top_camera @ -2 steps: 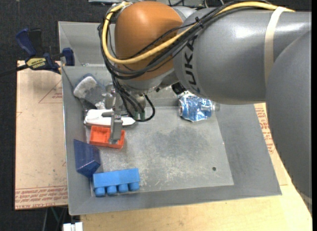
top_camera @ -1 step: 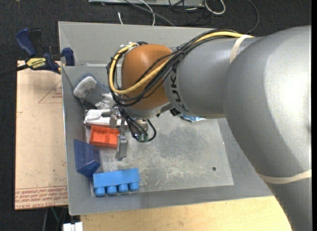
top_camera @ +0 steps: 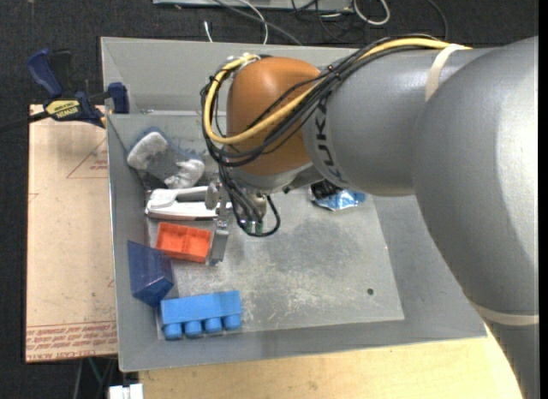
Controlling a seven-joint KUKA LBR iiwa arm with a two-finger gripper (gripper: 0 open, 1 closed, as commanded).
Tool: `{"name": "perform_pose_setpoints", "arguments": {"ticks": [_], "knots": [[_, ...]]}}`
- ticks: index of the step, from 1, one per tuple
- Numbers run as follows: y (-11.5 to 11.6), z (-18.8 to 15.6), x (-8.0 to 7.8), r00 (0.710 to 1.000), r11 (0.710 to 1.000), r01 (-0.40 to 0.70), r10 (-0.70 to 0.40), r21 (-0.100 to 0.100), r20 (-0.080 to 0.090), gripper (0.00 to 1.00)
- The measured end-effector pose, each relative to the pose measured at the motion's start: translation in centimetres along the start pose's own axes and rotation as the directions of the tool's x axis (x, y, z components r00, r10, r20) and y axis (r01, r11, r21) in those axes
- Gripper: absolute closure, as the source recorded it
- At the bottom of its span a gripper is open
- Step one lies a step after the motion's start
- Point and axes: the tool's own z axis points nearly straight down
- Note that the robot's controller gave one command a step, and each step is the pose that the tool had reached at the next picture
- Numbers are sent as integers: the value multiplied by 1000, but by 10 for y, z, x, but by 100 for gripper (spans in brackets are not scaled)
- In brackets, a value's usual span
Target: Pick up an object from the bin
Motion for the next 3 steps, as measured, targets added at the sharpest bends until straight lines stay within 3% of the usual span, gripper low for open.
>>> {"name": "perform_pose_setpoints", "arguments": {"ticks": [1, 2, 3], "knots": [[-6, 53, 22, 1000, 1000, -9, 9, 4, -7, 0], [13, 83, 15, 918, 918, -397, 397, -5, 5, 0], [13, 81, 33, 944, 944, -331, 331, 0, 0, 100]]}}
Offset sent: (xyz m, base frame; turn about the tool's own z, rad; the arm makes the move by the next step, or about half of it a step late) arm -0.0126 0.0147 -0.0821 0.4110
